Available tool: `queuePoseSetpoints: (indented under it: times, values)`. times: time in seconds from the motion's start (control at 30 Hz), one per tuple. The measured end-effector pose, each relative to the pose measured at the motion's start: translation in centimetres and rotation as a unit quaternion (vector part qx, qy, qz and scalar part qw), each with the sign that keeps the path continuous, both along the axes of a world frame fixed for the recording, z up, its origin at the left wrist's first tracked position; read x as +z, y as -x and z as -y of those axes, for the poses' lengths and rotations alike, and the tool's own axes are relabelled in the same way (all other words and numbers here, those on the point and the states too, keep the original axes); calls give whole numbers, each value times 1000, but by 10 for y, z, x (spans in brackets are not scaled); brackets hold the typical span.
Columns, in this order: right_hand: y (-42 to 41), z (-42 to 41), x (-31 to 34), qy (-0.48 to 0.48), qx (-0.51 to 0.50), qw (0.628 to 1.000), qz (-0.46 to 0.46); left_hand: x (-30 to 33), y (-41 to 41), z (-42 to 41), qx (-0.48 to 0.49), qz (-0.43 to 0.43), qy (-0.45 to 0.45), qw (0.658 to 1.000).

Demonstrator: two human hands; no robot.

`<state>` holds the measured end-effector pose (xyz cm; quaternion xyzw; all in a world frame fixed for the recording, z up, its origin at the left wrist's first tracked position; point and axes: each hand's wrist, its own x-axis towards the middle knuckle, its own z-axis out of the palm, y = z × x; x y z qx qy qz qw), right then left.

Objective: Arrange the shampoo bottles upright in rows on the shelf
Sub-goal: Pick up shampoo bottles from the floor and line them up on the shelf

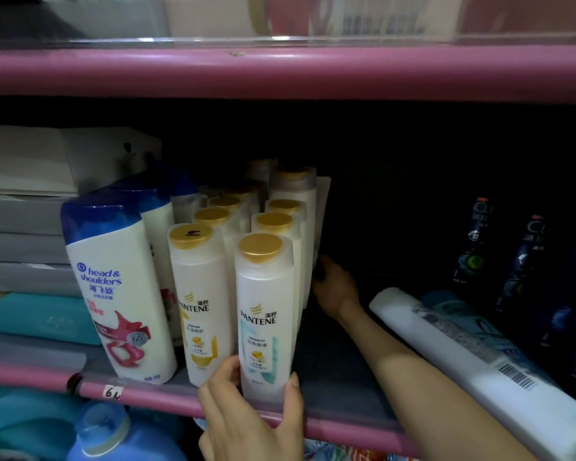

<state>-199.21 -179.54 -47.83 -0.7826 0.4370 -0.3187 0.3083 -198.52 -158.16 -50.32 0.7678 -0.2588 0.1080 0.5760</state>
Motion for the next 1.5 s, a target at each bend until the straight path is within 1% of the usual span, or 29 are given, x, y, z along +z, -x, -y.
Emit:
queuePoseSetpoints:
  times: [0.27,0.43,0.57,0.67,0.73,0.8,0.83,0.87,0.9,0.93,0.97,1.0,1.03,1.1,1.17,1.2,1.23,1.33,1.43,1.5]
  values:
    - [-1,-3,3,21,-6,1000,-11,2,1,-3,0,6,7,1000]
    - [-1,-3,3,4,-10,1000,3,3,1,-3,4,14,15,1000]
    - [-1,-2,2,-5,-12,1000,16,3,2,-3,8,5,15,1000]
    - [0,-3,1,-2,-1,1000,-2,4,2,-4,1,-13,10,1000]
    - [3,-9,5,-18,5,999,-45,6,1,-7,-10,-23,3,1000]
    - [11,-17,15,-44,7,990,-135,10,-1,-11,-32,-31,-12,999]
    - [18,-22,23,-40,8,979,-201,12,-1,-13,-45,-33,-19,998]
    - [26,-30,33,-18,17,960,-279,15,-2,-16,-56,-33,-27,998]
    - [36,-39,45,18,31,938,-346,17,-2,-18,-65,-33,-34,997]
    - [47,-51,57,63,46,916,-393,20,-1,-20,-71,-31,-41,996]
    - [60,-62,68,106,54,899,-421,21,0,-22,-74,-32,-47,996]
    - [75,-73,77,135,47,890,-433,23,2,-24,-73,-35,-54,995]
    - [90,-82,84,145,28,885,-441,25,5,-26,-68,-40,-60,995]
    - [126,-99,92,120,-2,872,-474,29,13,-32,-51,-47,-65,995]
    - [161,-109,94,79,-5,858,-507,34,28,-41,-53,-42,-55,996]
    - [176,-112,93,62,-7,862,-503,37,38,-45,-69,-37,-51,996]
    - [188,-116,93,48,-18,875,-481,40,50,-48,-94,-35,-51,994]
    - [202,-126,84,25,-73,927,-367,50,85,-53,-187,-41,-45,980]
    - [203,-133,75,2,-134,948,-288,60,116,-55,-292,-79,-45,952]
    - [205,-136,75,-26,-149,963,-224,64,130,-55,-350,-109,-61,928]
